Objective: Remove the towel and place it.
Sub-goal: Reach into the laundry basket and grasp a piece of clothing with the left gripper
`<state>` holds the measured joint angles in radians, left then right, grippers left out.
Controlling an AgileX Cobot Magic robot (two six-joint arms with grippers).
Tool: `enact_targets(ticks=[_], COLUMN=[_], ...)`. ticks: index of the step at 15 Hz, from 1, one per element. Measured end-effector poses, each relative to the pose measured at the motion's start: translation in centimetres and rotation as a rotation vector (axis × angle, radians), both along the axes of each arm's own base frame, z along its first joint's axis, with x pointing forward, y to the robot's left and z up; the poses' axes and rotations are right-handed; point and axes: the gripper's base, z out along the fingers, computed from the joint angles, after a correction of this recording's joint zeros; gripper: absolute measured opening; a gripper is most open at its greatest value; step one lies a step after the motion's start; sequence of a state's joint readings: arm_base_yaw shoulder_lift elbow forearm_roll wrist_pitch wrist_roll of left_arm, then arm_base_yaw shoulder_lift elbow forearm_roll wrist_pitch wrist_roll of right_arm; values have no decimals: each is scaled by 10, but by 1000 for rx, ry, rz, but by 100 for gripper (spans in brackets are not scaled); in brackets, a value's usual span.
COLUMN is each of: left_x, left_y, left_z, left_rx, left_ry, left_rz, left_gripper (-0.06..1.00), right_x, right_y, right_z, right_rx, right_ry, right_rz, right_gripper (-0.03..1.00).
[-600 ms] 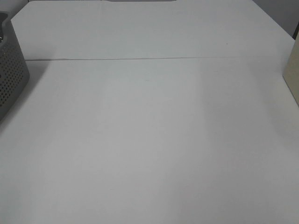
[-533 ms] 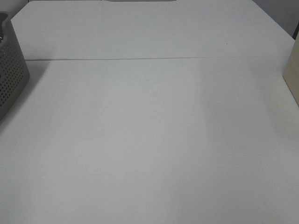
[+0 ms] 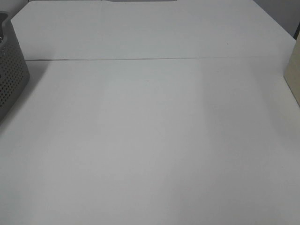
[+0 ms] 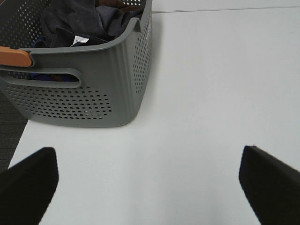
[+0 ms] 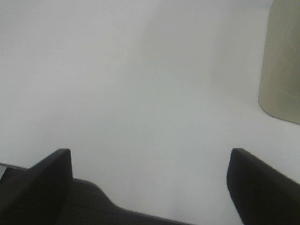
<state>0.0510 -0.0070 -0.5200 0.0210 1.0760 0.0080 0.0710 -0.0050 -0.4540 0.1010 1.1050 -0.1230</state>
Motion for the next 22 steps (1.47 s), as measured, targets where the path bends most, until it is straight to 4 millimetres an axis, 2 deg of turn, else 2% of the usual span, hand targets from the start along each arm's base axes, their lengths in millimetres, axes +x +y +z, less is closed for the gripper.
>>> enact_targets(ticks=[5, 7, 9, 11, 12, 13, 14, 17, 19, 21, 22], left_x=[-1, 1, 24, 69, 124, 150, 166, 257, 311, 354, 365], left_y=[0, 2, 7, 11, 17, 23, 26, 43, 51, 65, 77], left_z=[2, 25, 68, 100, 119, 124, 123, 113, 99, 83, 70], left_rx=[29, 155, 340, 488, 633, 714, 741, 874, 945, 950, 927], left_ry=[14, 112, 214, 322, 441, 506, 549, 742, 829, 870, 907], left_rz=[-16, -71, -138, -251, -351, -374, -380, -416, -453, -481, -491], left_gripper=[99, 99, 99, 99, 99, 99, 99, 99, 99, 99, 99], right_x=[0, 0, 0, 0, 0, 0, 0, 0, 0, 0, 0], right_y=[0, 0, 0, 0, 0, 0, 0, 0, 0, 0, 0], right_z=[0, 0, 0, 0, 0, 0, 0, 0, 0, 0, 0], right_rx=[0, 0, 0, 0, 0, 0, 0, 0, 0, 0, 0], right_ry=[0, 0, 0, 0, 0, 0, 0, 0, 0, 0, 0], right_rz=[0, 0, 0, 0, 0, 0, 0, 0, 0, 0, 0], right_gripper=[85, 85, 85, 85, 85, 85, 85, 85, 85, 85, 85])
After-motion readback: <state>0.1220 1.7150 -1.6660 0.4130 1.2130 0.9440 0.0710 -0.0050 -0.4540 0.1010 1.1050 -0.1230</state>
